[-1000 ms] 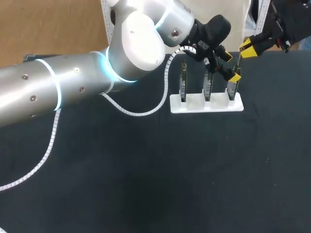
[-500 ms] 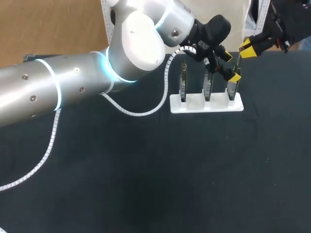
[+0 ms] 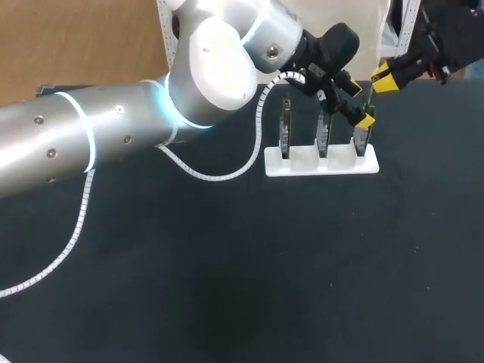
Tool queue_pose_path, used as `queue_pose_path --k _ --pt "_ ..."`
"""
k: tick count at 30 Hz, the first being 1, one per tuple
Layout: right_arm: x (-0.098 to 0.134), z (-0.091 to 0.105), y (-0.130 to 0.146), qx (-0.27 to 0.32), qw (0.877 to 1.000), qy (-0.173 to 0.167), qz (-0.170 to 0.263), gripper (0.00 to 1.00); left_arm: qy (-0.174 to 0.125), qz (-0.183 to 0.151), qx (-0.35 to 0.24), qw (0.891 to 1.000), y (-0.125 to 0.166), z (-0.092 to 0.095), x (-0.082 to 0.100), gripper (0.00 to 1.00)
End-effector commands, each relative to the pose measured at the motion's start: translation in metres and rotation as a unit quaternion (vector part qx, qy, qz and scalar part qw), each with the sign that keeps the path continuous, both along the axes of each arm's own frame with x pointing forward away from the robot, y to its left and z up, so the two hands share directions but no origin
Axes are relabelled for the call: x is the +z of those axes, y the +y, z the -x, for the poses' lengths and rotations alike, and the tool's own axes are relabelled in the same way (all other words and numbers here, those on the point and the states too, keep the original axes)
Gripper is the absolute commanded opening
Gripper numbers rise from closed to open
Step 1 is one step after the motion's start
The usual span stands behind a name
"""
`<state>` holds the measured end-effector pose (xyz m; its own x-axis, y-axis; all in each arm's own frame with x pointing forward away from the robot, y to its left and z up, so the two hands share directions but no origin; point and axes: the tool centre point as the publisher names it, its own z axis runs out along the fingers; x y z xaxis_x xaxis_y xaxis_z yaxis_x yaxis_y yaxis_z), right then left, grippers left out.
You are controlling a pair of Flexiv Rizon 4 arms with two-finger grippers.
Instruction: Pick up the optical module with the left hand, and insert it into the network port with the right hand.
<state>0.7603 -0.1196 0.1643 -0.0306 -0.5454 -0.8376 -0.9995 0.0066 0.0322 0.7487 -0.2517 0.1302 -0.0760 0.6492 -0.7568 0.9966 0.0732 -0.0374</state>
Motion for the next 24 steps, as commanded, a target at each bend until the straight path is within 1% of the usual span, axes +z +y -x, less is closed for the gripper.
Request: queue_pose_path --k 1,9,10,11,19,24 --pt "-0.002 0.001 0.000 -0.002 1.000 0.000 -0.001 0.00 0.001 -0.003 0.000 1.000 -0.001 -0.001 0.001 1.00" --pt "-0.004 0.000 -0.001 -0.003 1.000 0.005 0.000 0.00 0.001 -0.003 0.000 1.000 -0.001 -0.001 0.001 1.00" --pt "-0.004 0.001 -0.001 -0.003 1.000 0.005 0.000 0.24 0.001 -0.003 0.000 1.000 -0.001 -0.001 0.001 1.00" --pt "-0.005 0.001 -0.001 -0.003 1.000 0.005 0.000 1.00 0.001 -0.003 0.000 1.000 -0.001 -0.001 0.001 1.00" --pt "0.001 0.000 -0.002 -0.009 1.000 0.001 -0.004 1.00 0.001 -0.003 0.000 1.000 -0.001 -0.001 0.001 1.00" --pt "0.009 -0.002 -0.006 -0.006 1.000 -0.001 -0.024 1.00 0.001 -0.003 0.000 1.000 -0.001 -0.001 0.001 1.00"
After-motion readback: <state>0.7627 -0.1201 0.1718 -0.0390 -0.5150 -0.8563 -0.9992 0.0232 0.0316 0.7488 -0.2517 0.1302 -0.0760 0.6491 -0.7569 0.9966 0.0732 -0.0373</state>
